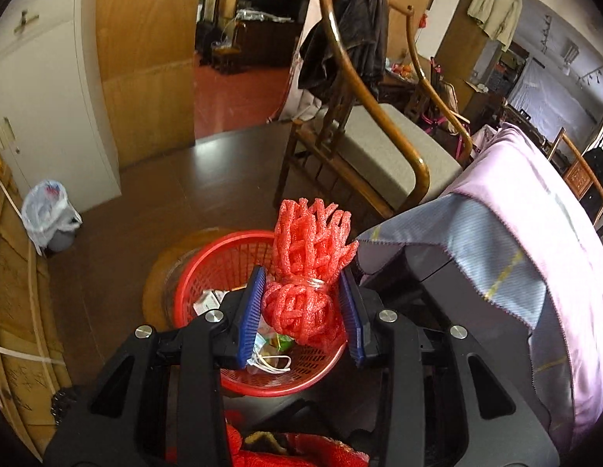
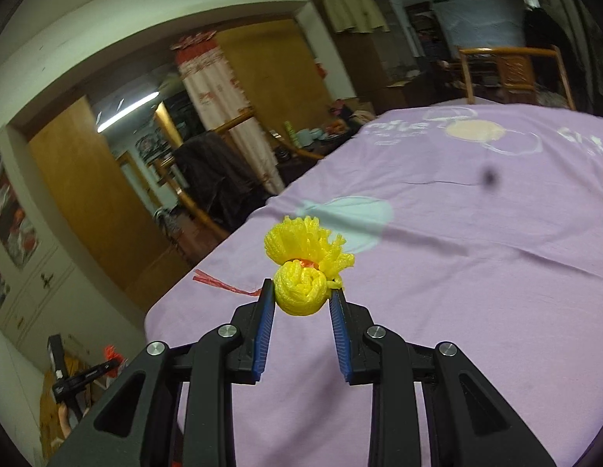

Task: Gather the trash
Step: 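Carry the red and yellow nets with both tools to the red wastebasket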

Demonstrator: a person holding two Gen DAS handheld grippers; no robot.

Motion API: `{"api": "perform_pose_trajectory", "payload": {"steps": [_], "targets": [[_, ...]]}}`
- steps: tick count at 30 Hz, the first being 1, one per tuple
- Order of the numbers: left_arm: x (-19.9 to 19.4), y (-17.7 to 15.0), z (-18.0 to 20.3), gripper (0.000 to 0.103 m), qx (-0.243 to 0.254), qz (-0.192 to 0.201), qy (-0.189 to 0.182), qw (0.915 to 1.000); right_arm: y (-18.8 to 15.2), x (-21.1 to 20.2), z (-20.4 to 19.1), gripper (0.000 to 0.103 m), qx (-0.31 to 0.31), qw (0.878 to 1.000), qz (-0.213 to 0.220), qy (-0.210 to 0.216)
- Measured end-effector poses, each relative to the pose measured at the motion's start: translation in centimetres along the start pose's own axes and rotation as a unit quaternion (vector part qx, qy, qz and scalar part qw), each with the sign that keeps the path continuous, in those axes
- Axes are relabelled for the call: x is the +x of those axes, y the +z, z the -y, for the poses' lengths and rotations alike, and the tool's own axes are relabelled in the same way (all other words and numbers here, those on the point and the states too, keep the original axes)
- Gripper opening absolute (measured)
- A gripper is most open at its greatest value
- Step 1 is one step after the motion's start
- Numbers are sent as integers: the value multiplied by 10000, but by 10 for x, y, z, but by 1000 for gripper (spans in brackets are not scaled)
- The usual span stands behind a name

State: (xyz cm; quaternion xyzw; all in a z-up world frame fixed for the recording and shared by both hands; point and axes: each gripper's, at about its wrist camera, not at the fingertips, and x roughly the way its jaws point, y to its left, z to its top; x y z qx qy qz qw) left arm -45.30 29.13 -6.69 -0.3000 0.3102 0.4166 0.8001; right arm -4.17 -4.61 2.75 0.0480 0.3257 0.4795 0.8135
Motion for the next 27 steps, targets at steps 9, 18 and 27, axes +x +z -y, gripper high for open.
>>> {"api": "perform_pose_trajectory", "payload": {"steps": [9,18,27], "targets": [[22,-8,-11,38,40,-153,111,9998,-10,16,-89,28,-702,9954,-311,565],[27,-24,-17,38,531,-158,509,9972,-28,32,-158,28,-1188,9852,-666,1041],[41,-39,-18,38,773,-182,643,9948,-49,48,-203,28,-1433,9774,-946,1232]]}}
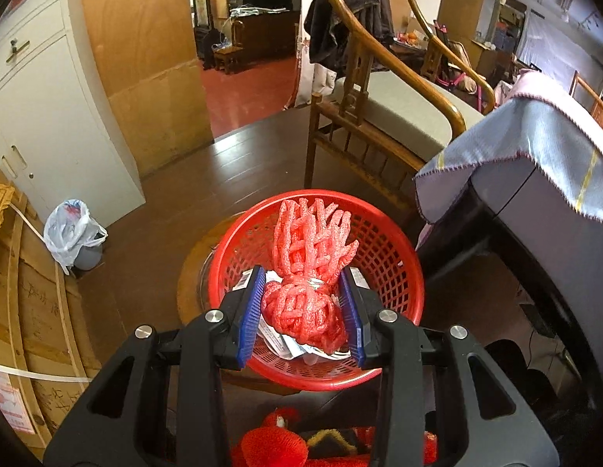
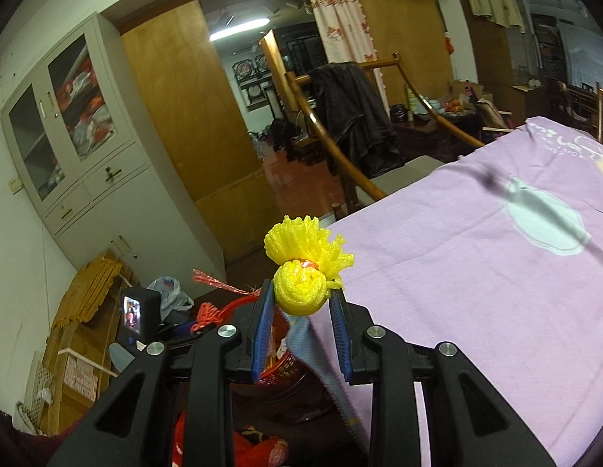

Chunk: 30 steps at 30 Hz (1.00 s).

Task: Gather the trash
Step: 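Carry the red and yellow nets with both tools to the red wastebasket, then open the left tool over the basket while the right tool releases the yellow net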

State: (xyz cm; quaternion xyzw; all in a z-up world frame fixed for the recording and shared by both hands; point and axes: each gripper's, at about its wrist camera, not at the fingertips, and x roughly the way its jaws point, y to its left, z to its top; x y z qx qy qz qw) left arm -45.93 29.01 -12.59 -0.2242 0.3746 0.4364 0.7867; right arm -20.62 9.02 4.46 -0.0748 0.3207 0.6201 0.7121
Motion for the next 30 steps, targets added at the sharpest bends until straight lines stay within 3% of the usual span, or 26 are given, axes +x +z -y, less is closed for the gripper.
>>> {"api": "perform_pose_trajectory", "payload": {"steps": [16,18,20,30], "targets": [[26,-4,5,41,15,-276,-165,9995,-6,26,-16,28,-39,9997,-208,89],[27,-5,7,48,55,-286,-160,9994,-5,27,-14,28,-34,9997,-225,99],[27,-5,7,72,47,-234,-61,9997,-6,28,-15,28,-27,9997,-239,107],[10,-3,-10,85,-137,124,261,9995,-7,37,-24,28,-142,9988,-407,231]]}}
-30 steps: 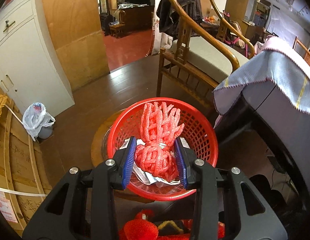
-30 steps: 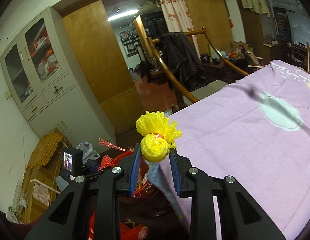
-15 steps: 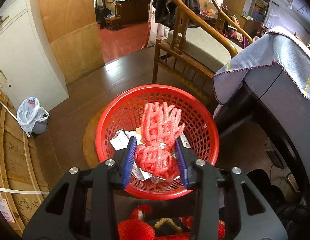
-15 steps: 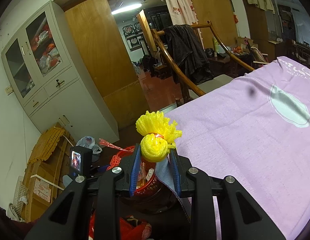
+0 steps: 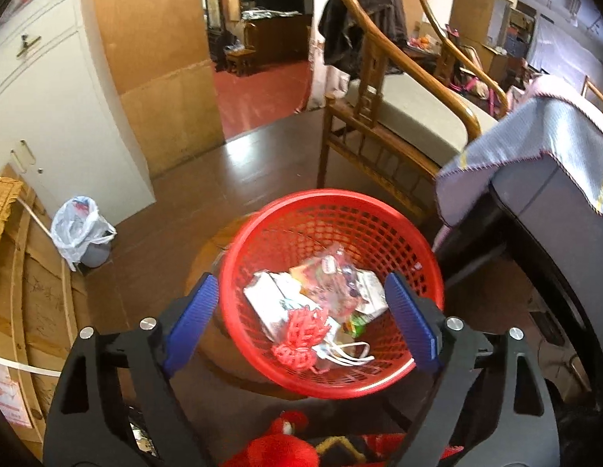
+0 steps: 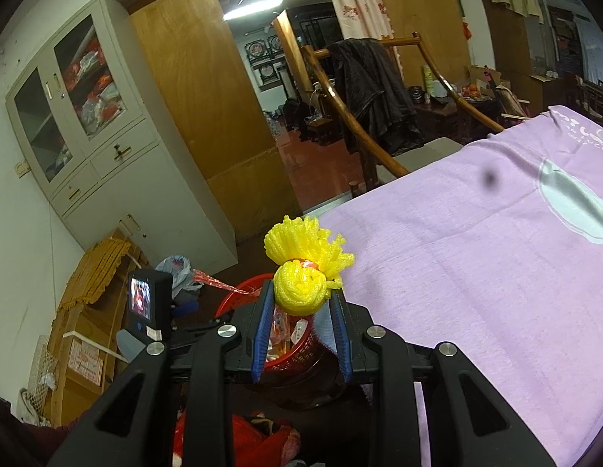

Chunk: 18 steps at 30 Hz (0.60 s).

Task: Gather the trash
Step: 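Open the left tool over the basket while the right tool releases the yellow net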

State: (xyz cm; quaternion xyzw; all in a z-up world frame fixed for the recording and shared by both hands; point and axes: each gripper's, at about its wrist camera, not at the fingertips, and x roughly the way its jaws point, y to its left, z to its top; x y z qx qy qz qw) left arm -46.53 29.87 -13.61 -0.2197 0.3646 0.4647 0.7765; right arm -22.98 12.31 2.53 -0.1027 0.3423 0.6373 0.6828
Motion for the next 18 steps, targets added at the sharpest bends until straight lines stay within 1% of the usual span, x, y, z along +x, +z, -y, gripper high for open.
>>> {"api": "perform_pose_trajectory", "payload": {"steps": [9,18], "targets": [[-3,4,-22,87,-148,130,313,9993,0,30,-32,28,-415,9980,-383,288],[0,3,-48,87,-324,144,582,9977,-3,77,-66,29,-754,9921,-863,520]]}}
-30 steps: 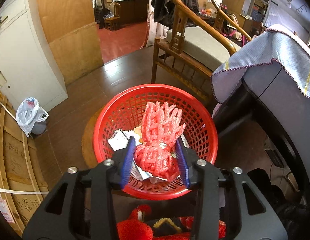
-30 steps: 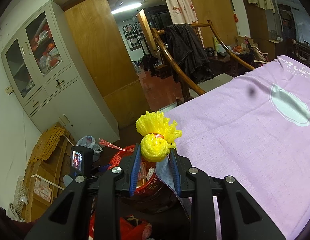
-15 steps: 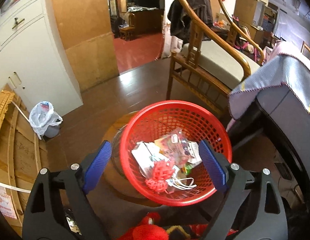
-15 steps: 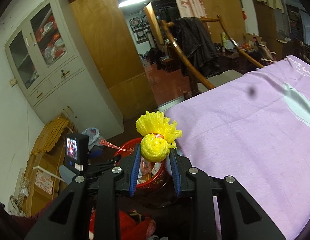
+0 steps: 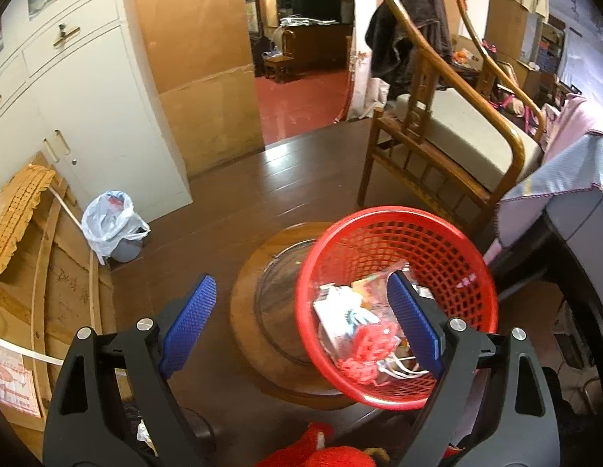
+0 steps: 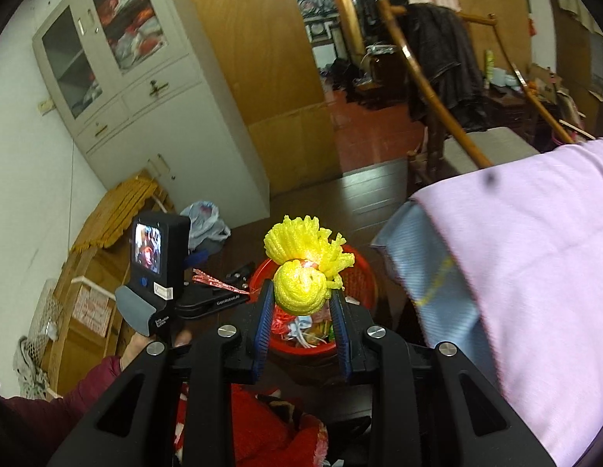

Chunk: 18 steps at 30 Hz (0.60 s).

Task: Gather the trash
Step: 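Open the left tool over the basket while the right tool releases the yellow net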

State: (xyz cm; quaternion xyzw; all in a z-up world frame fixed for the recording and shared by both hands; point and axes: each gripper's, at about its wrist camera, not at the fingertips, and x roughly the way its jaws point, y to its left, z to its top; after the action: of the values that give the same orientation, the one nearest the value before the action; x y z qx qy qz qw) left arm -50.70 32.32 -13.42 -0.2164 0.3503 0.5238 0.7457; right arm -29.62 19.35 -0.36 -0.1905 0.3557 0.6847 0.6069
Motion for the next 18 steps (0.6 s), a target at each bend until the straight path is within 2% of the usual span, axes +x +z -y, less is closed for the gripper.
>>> {"api": "perform_pose_trajectory", "payload": {"steps": [7,18], "targets": [[8,-1,-17,87,-167,-88,54,9998,6,30,-12,29,-106,9995,-273,103],[16,-3,-32,87,-312,-147,103,9994,8,53,-13,29,-100,9988,-469,132]]}}
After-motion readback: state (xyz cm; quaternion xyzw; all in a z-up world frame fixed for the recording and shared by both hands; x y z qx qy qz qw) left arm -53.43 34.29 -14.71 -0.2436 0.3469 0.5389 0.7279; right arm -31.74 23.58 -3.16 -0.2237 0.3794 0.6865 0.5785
